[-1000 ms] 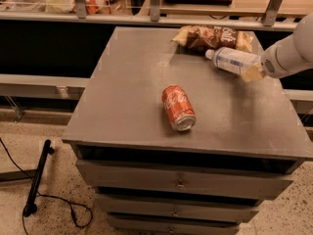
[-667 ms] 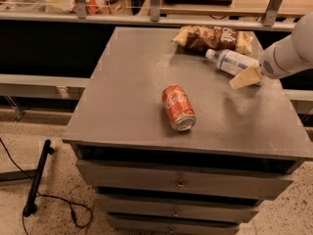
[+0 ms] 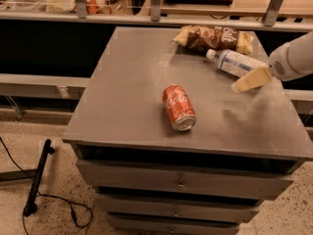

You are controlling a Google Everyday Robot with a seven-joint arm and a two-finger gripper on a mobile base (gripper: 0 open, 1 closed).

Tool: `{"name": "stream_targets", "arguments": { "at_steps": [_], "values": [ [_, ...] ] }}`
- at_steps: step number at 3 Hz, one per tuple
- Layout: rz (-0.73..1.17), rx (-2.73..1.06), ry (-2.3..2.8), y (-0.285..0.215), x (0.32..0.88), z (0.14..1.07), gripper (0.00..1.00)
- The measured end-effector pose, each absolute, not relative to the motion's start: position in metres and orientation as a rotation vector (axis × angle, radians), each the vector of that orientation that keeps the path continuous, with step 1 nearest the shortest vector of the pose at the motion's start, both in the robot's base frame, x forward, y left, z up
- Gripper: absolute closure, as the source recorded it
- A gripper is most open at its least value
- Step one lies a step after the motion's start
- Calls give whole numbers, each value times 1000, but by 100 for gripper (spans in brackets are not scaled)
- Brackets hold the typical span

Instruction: Move blue plastic bottle near brown chip bag

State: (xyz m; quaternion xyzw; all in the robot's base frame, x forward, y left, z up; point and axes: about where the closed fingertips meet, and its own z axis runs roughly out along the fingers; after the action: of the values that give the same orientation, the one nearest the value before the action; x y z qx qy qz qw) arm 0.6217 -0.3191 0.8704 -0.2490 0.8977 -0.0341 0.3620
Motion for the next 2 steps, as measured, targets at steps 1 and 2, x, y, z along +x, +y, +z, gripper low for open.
{"name": "stream_targets", "arguments": {
  "at_steps": [1, 2],
  "values": [
    [61, -634, 2264, -350, 599, 885, 0],
    [148, -716, 2181, -373, 575, 906, 0]
  ]
}}
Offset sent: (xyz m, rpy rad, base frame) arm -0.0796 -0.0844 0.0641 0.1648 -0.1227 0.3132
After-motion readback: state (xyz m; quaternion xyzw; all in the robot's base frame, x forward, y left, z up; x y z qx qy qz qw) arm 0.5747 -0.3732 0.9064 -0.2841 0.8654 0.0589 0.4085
